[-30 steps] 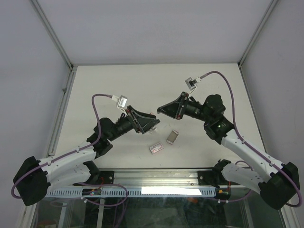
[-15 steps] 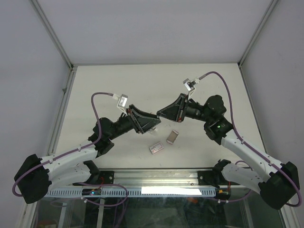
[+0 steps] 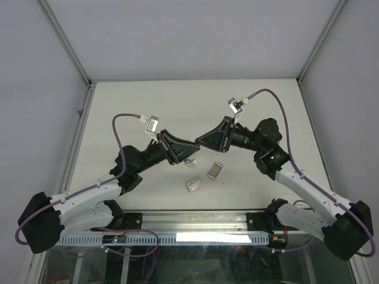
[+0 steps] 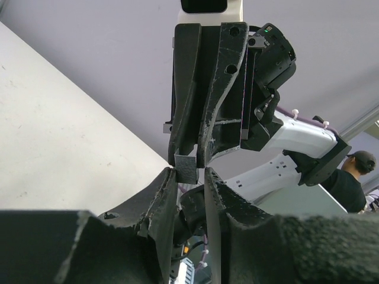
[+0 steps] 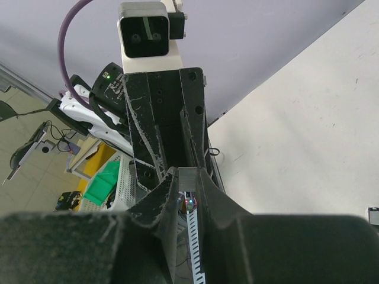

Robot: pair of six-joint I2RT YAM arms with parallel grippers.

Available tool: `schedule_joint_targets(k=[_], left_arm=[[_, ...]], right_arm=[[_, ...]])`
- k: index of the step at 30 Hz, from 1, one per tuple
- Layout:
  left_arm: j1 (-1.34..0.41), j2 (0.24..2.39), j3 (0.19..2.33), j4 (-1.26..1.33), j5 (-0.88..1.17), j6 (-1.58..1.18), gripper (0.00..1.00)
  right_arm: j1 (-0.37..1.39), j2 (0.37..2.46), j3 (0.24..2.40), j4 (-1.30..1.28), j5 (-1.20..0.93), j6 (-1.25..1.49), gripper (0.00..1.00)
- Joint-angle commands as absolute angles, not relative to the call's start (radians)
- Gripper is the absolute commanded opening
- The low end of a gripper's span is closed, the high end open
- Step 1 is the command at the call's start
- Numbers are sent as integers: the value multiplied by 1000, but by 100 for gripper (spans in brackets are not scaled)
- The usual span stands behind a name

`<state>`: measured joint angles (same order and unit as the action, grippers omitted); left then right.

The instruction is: Load the staples into the stapler

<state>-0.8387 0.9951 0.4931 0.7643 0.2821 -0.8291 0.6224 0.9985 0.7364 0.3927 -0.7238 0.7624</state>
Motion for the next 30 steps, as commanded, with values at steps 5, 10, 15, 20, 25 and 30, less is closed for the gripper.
schedule_joint_targets(k=[5,10,15,20,25,30], left_arm=[[-850,988,527,833,315,-811,18],[-851,986,526,832,316,-809,12],[-851,977,523,792,313,-797,8],[-851,938,518,701,301,-780,6],[-850,910,524,625,328,-759,4],[-849,906,594,417,416,-670,1]], right_arm=[[628,1004,736,498,-777,829,11],[628,1009,738,497,-787,834,11],[626,994,746,440,-783,813,14],[618,969,780,316,-754,721,45],[610,967,803,264,-765,681,56],[594,952,844,168,-795,603,62]])
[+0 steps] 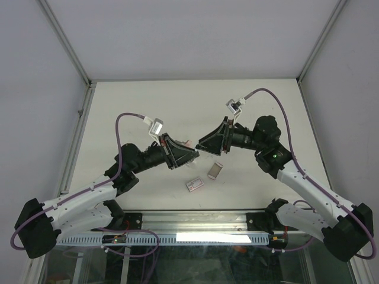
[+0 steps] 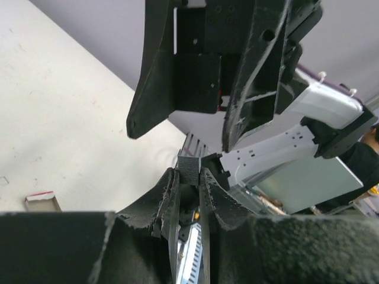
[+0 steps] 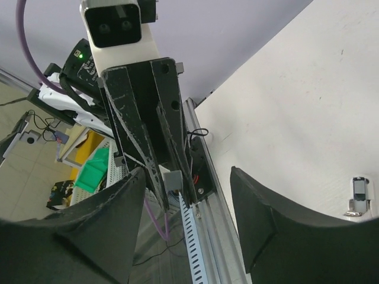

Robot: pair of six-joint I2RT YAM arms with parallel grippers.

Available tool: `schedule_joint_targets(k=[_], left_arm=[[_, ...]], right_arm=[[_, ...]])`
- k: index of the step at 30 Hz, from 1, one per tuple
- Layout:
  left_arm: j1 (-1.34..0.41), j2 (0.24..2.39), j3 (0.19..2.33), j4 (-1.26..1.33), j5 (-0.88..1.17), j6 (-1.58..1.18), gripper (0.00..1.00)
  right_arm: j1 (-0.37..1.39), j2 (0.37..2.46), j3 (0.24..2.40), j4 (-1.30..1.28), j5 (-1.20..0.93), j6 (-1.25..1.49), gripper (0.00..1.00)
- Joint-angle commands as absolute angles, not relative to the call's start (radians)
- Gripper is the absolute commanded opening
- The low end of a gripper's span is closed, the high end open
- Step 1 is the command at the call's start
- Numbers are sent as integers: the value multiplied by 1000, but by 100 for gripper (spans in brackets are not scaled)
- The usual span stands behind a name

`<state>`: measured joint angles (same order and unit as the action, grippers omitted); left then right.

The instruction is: Load the staples into the stapler

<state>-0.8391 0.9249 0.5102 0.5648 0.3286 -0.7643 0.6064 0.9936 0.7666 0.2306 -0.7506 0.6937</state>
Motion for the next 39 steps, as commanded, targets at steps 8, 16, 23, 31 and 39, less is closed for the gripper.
schedule_joint_targets(k=[8,16,23,31,39], left_arm=[[-849,951,731,102,620,-488,1],[-850,972,790,-20,695,-401,2],[-849,985,809,-47,710,-386,2],[-849,995,816,-58,718,-382,2],[-849,998,820,-58,715,-380,2]], right_arm=[[595,996,963,-153,-927,362,63],[599,1030,1018,-343,-1049,247,62],[649,1068,1023,-371,-1043,230,54],[681,1091,1033,-364,-1022,229,40],[684,1090,1032,-371,-1025,225,25]])
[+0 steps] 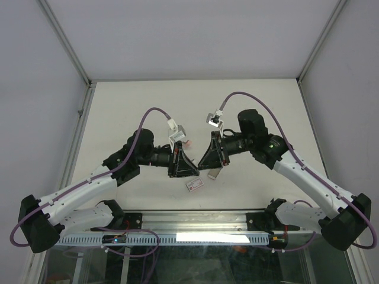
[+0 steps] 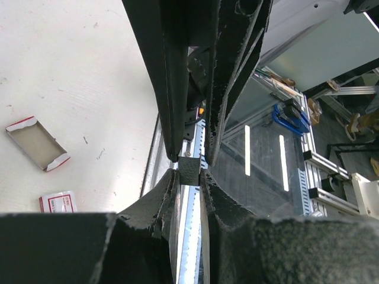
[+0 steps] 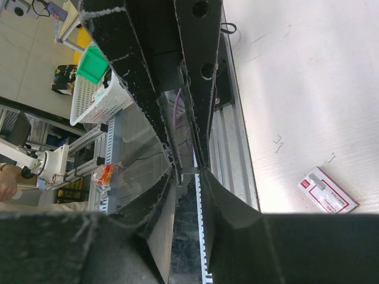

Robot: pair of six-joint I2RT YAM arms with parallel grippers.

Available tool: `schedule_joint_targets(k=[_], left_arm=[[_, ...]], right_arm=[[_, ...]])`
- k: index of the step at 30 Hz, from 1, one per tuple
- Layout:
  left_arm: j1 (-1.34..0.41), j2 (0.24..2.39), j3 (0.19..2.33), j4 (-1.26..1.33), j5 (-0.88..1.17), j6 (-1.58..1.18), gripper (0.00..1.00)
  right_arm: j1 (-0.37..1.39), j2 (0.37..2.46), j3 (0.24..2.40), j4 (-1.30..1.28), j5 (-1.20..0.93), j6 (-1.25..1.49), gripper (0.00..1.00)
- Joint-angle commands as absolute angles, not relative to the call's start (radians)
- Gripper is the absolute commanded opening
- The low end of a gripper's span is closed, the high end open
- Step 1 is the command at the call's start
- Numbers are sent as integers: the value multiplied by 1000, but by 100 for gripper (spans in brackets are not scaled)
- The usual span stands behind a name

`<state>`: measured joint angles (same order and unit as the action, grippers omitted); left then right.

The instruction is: Load the staples into the stapler

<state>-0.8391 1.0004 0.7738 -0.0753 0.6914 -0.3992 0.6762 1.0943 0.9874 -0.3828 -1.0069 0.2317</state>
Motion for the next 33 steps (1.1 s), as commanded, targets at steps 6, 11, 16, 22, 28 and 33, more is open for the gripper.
schedule_joint_targets(k=[6,11,16,22,28,33], left_arm=[[-849,997,819,-60,710,-382,2],[-848,1001,819,-60,709,-381,2],[-849,1000,826,-77,666,-373,23],[-808,969,850,-168,582,-298,91],[-548,822,894,-261,541,-240,99],[-360,845,939,-379,274,-260,99]], right_arm=[[684,1097,1035,-387,-1029,212,23],[685,1100,1039,-394,-1033,208,15],[685,1086,1040,-391,-1022,206,7],[685,1066,1050,-419,-849,181,6],[743,1107,1066,-409,-538,122,6],[799,1222,1076,-285,-288,75,6]])
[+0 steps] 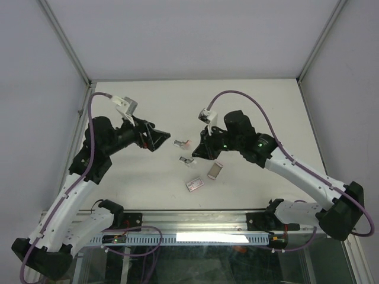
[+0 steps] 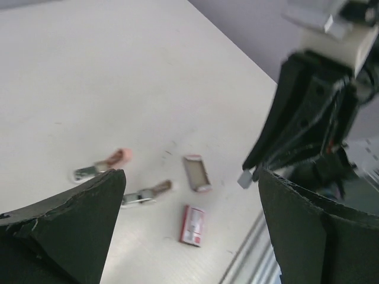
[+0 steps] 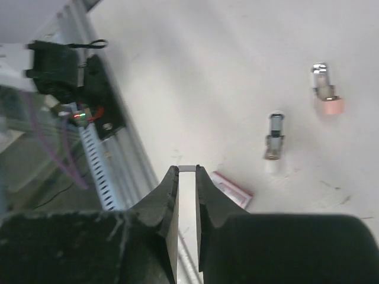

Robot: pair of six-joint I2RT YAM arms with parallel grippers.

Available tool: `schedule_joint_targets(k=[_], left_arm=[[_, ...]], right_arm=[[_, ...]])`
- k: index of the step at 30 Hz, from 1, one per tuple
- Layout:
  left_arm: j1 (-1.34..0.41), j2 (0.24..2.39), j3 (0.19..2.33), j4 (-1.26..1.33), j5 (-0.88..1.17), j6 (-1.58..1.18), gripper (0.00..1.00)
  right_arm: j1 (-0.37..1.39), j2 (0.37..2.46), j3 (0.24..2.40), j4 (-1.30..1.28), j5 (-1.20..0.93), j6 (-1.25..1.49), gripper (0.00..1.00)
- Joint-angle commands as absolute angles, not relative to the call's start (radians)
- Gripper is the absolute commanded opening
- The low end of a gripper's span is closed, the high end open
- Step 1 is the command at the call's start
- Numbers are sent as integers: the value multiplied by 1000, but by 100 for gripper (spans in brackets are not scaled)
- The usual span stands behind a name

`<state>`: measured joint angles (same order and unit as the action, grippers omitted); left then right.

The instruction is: Load the staples into the stapler

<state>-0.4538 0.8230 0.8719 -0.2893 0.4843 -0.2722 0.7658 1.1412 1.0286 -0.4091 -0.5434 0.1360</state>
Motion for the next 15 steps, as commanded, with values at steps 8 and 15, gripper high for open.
schedule_joint_targets(k=[8,15], left_arm=[[-124,868,890,-393,193,-287,99],[-121,802,868,-394,129,-270,99]], right_arm=[[828,1536,1155,-56,-101,-8,4],[828,1772,1291,9,-117,-113,4]])
